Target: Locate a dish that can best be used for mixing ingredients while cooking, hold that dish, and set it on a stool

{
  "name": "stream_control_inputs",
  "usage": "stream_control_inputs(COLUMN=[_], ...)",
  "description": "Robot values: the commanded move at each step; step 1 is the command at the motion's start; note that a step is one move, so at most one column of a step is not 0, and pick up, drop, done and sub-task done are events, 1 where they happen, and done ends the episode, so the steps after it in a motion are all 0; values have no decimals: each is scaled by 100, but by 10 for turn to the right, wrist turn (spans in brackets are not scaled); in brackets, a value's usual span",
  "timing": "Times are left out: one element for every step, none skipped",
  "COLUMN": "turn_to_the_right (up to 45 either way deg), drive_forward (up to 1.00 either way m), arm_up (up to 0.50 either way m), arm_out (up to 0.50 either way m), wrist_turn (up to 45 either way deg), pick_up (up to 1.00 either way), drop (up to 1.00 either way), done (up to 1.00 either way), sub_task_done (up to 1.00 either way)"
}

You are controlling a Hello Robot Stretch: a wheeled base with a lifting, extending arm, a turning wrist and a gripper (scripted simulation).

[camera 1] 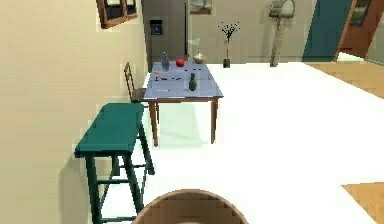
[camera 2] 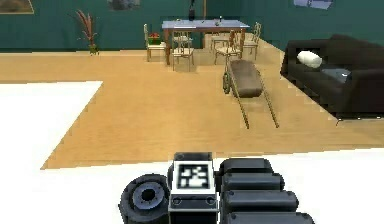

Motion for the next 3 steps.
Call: stream_control_inputs(turn_to_the_right=[0,-270,210], drive_forward=[45,0,0], arm_up=[0,0,0], arm_out=[0,0,0], wrist_turn=[0,0,0], pick_up=[0,0,0], drop=[0,0,0], done=[0,0,0], sub_task_done=[0,0,0])
